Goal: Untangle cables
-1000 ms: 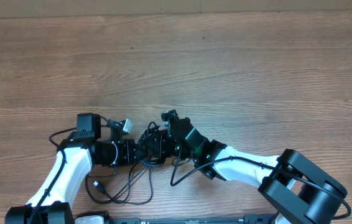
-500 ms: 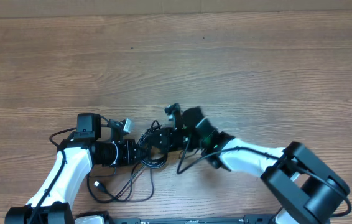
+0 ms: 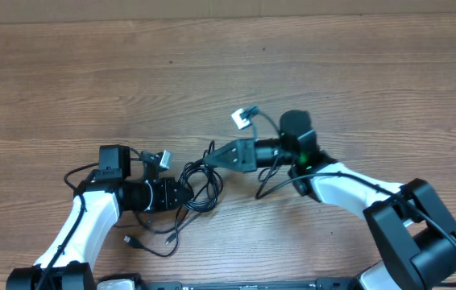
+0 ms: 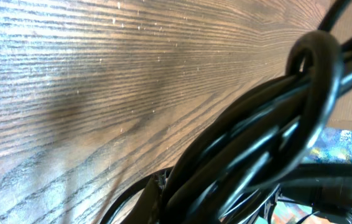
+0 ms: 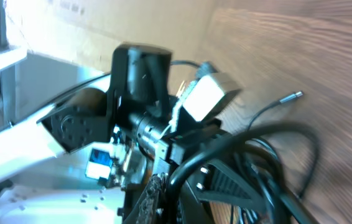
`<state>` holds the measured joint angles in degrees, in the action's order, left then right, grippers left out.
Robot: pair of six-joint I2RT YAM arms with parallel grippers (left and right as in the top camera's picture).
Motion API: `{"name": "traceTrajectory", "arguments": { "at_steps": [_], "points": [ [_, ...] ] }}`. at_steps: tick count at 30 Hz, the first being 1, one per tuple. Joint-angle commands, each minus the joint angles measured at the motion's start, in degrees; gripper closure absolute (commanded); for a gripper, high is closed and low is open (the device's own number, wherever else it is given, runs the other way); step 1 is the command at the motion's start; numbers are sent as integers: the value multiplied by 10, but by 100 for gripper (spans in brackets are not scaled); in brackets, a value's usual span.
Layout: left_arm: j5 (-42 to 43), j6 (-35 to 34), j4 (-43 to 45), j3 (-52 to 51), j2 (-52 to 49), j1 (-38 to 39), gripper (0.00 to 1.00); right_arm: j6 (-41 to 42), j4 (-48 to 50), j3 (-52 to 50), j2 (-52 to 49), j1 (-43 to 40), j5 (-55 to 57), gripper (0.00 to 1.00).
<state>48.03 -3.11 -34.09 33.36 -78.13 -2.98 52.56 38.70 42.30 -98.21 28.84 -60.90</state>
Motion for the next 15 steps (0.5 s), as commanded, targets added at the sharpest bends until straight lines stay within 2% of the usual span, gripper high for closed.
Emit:
{"name": "traceTrajectory", "arguments": {
  "at_steps": [1, 5, 9, 12, 15],
  "points": [
    [-6, -71, 17, 1, 2, 4, 96, -7, -34, 5, 25, -16, -22, 82],
    [-21, -218, 60, 1, 2, 4, 96, -51, -144, 5, 25, -3, 35, 51],
    [-137, -302, 55, 1, 2, 4, 96, -69, -270, 5, 25, 14, 132, 48],
    [-191, -303, 40, 1, 2, 4, 96, -74, -299, 5, 25, 31, 128, 51],
    [-163, -266, 44, 1, 2, 4, 96, -78, -276, 5, 25, 65, 123, 49]
  ]
}}
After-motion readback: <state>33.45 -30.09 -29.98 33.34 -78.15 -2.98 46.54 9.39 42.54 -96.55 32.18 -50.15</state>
